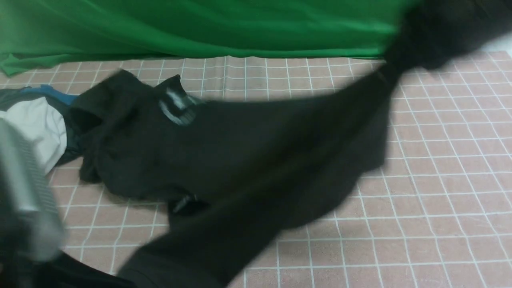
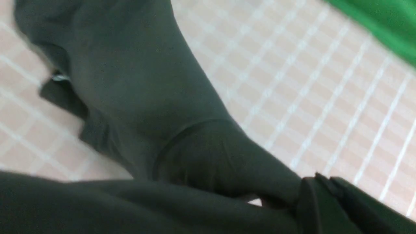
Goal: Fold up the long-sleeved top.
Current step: Spread the long sleeves with your arms and place them on the tabletop
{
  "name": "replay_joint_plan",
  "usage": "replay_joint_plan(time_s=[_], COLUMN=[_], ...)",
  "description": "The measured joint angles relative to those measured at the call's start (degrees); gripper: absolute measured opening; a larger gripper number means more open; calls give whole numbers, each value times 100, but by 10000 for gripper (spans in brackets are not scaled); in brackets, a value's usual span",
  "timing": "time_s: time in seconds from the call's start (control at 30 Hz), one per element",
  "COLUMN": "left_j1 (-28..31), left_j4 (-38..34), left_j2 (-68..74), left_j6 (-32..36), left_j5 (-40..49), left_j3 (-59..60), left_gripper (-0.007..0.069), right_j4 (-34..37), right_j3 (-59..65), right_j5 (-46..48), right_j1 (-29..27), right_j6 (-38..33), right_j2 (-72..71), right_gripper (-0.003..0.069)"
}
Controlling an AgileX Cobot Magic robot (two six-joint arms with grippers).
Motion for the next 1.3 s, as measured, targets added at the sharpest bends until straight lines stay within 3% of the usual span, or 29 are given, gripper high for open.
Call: replay_joint_plan(time_s=[0.13, 0.4, 0.5, 0.57, 0.73, 0.77, 0.8, 0.93, 0.97, 1.0, 1.07, 1.1, 1.23, 1.3], left_j1=[0, 0, 0, 0, 0, 0, 0, 0, 0, 0, 0, 0, 6, 74], left_j4=[-422, -764, -1590, -1888, -3591, -3591, -3777, -3898, -3903, -3926, -3940, -3946, -3505, -2874], left_j2=[386, 932, 1457, 1653, 3157, 3215, 3602, 4383, 4527, 4803, 4914, 4967, 4873, 4654], left_j6=[448, 972, 1923, 2191, 4296, 4296, 4728, 5141, 5175, 5201, 5206, 5206, 5085, 4387], left_j5=[-234, -753, -1546, -1786, -3525, -3525, -3757, -3921, -3933, -3951, -3987, -4015, -3916, -3619], left_j3=[16, 16, 16, 16, -18, -26, -91, -344, -409, -548, -637, -686, -800, -850], left_gripper=[38, 38, 38, 38, 42, 43, 59, 163, 204, 329, 429, 532, 666, 682], right_j4=[-205, -293, -320, -332, -388, -388, -399, -427, -433, -436, -443, -450, -165, 149], right_j3=[1674, 2550, 2554, 2554, 2455, 2455, 2358, 2099, 2038, 1948, 1868, 1842, 1826, 1812], right_j5=[-349, -1668, -3333, -3750, -5418, -5418, -5574, -5612, -5584, -5445, -5231, -5072, -4582, -4185], right_j1=[-138, -1407, -2369, -2576, -3359, -3381, -3511, -3748, -3803, -3848, -3868, -3868, -3851, -3761], right_j6=[606, 631, 551, 529, 443, 443, 443, 443, 443, 439, 424, 420, 445, 445], right_j2=[-790, -790, -453, -317, 564, 595, 794, 1072, 1089, 1069, 1001, 910, 445, 130], right_gripper=[35, 35, 35, 35, 35, 36, 43, 139, 193, 307, 405, 461, 519, 500])
